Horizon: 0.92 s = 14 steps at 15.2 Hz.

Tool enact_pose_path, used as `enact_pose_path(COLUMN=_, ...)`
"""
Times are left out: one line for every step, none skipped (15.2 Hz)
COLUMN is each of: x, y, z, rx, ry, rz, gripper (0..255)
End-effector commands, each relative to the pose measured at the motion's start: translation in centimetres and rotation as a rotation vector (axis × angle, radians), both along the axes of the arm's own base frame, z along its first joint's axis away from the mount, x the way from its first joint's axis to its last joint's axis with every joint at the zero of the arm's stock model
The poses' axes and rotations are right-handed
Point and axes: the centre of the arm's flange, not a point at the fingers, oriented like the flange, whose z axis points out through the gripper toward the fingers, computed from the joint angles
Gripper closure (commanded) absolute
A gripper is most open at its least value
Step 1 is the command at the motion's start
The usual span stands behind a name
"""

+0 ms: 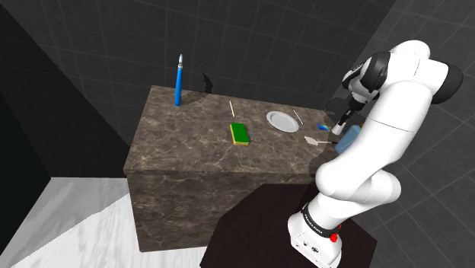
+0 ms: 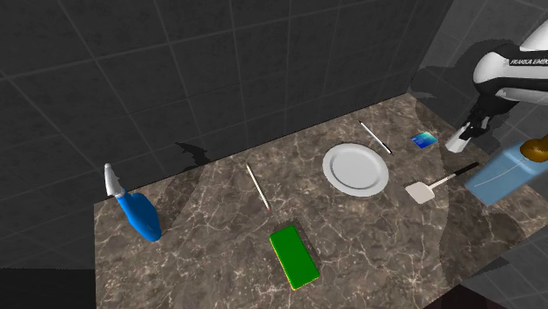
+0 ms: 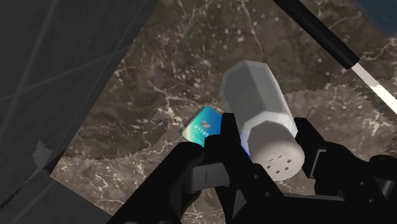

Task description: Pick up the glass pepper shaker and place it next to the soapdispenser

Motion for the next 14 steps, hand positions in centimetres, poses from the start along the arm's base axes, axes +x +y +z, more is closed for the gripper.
enact_pose_path(x=0.07, y=0.07, z=-1.15, rx=-0.001, ry=0.0, rz=0.0, gripper=255)
enact_pose_path(x=0.07, y=0.07, z=-1.68, rx=-0.001, ry=0.0, rz=0.0, gripper=255)
enact_pose_path(x=0.07, y=0.07, z=-2.09, rx=-0.001, ry=0.0, rz=0.0, gripper=255)
enact_pose_path(x=0.07, y=0.07, z=-2.09, rx=-0.001, ry=0.0, rz=0.0, gripper=255)
enact_pose_path(x=0.07, y=0.07, z=-2.09, rx=-0.001, ry=0.0, rz=0.0, gripper=255)
enact_pose_path(x=0.07, y=0.07, z=-2.09, rx=-0.001, ry=0.0, rz=0.0, gripper=255)
enact_pose_path(x=0.07, y=0.07, z=-2.09, rx=-0.001, ry=0.0, rz=0.0, gripper=255)
enact_pose_path(x=0.07, y=0.07, z=-2.09, rx=-0.001, ry=0.0, rz=0.0, gripper=255)
enact_pose_path(x=0.07, y=0.07, z=-2.09, rx=-0.001, ry=0.0, rz=0.0, gripper=255)
enact_pose_path(x=0.07, y=0.07, z=-2.09, rx=-0.001, ry=0.0, rz=0.0, gripper=255)
enact_pose_path(x=0.07, y=0.07, z=-2.09, rx=-0.001, ry=0.0, rz=0.0, gripper=0)
enact_pose_path(x=0.07, y=0.07, z=-2.09, rx=-0.001, ry=0.0, rz=0.0, gripper=0)
enact_pose_path(x=0.07, y=0.07, z=-2.09, rx=-0.001, ry=0.0, rz=0.0, gripper=0)
enact_pose_path(x=0.07, y=0.07, z=-2.09, rx=-0.001, ry=0.0, rz=0.0, gripper=0)
